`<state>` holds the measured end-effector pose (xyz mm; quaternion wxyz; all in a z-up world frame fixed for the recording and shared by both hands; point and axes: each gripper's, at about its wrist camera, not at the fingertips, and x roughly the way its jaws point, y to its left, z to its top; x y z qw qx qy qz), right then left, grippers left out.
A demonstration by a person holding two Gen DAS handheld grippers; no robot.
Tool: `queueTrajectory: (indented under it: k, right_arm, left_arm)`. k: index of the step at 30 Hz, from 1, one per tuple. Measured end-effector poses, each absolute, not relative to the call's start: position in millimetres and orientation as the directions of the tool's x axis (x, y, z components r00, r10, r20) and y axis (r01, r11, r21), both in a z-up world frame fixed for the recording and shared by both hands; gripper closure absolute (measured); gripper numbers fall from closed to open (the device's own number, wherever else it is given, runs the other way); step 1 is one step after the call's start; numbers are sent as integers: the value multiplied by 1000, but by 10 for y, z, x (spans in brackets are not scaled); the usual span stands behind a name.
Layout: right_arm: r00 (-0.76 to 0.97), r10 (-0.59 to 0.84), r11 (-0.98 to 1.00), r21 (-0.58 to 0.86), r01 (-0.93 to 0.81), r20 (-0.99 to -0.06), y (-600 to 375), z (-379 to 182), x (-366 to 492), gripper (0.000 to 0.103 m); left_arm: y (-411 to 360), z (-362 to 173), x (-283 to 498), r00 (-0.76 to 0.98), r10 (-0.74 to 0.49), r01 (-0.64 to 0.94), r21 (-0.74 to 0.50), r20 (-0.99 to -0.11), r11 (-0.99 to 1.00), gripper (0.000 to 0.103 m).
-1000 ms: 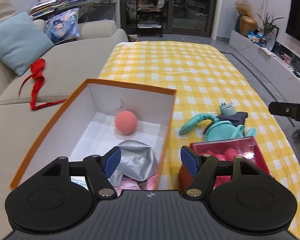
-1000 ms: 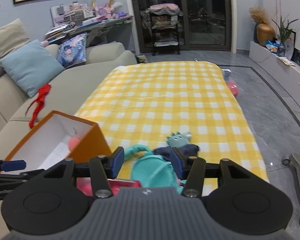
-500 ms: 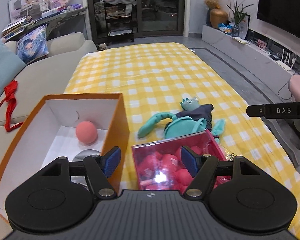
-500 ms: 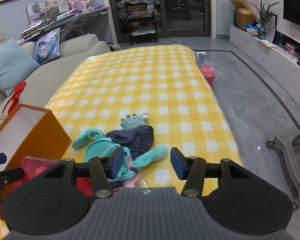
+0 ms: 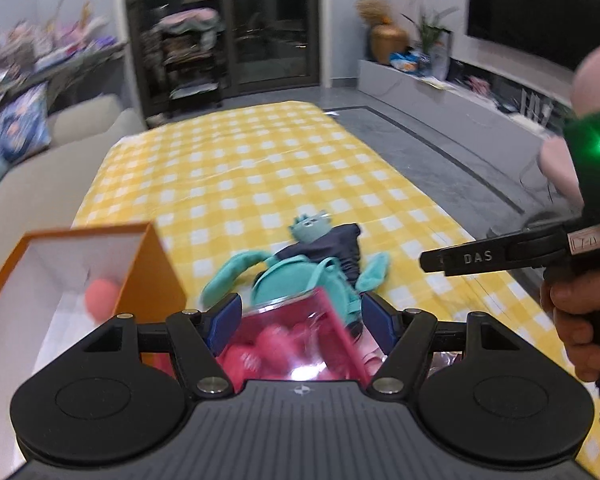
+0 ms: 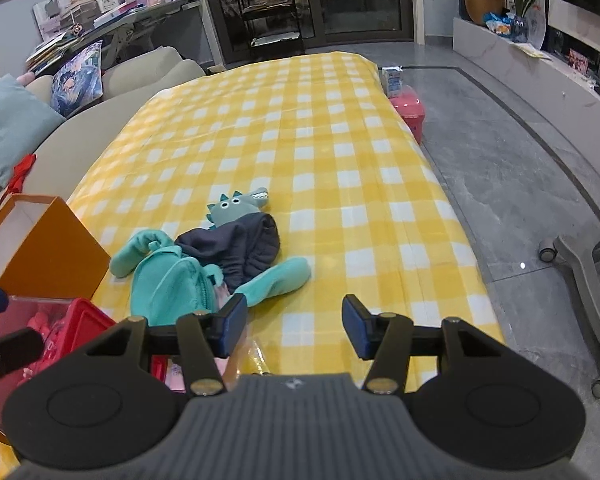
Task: Organize soft objects
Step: 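Move both open tools over the teal plush backpack and dark cloths, then close the left tool on the dark blue cloth and lift it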
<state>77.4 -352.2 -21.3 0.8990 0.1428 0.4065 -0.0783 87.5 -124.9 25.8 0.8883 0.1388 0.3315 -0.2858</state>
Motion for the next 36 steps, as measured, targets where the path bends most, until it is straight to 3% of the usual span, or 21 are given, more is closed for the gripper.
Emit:
queueTrajectory:
  k: [3,6,12,17,19,33,34,36]
  right_arm:
    - [638,22,959,195,203,-770,-3538,-255,813,45]
    - [619,42,971,177,158,-785,-3506,-294,855,44]
    - [581,55,975,169,145,-812,-3495,-373,933,44]
    - [558,76,972,185,142,-827,-3483,-442,991,43]
    - [546,81,973,185,137,-834,-3487,-465,1009,38]
    - [538,97,963,216,163,-837,-3582,-566,1002,38]
    - [540,98,962,220,165,-836,-3592,-563,1005,38]
    - [542,101,960,226,168,-834,-3605,-564,1008,38]
  left_arm:
    - [-1388,299,996,604,-421,632,85,-677,770,19]
    - [-1535,333,1325,522,-418,692,82,-744,717,17]
    - [-1896,240,1897,423,-261,798,221,-867,560,17]
    - [-2051,47,2254,236,-208,861,105,-949,497,17]
    - [-2137,-7,2330,192,-186,883,87,-964,462,18]
    - [-2788,-556,2604,144,-127,933,92,-981,347,18]
    - [-2818,-619,2616,139,-96,933,98,-986,347,21]
    - [-2873,-741,2626,136,-37,931,115,-990,347,39]
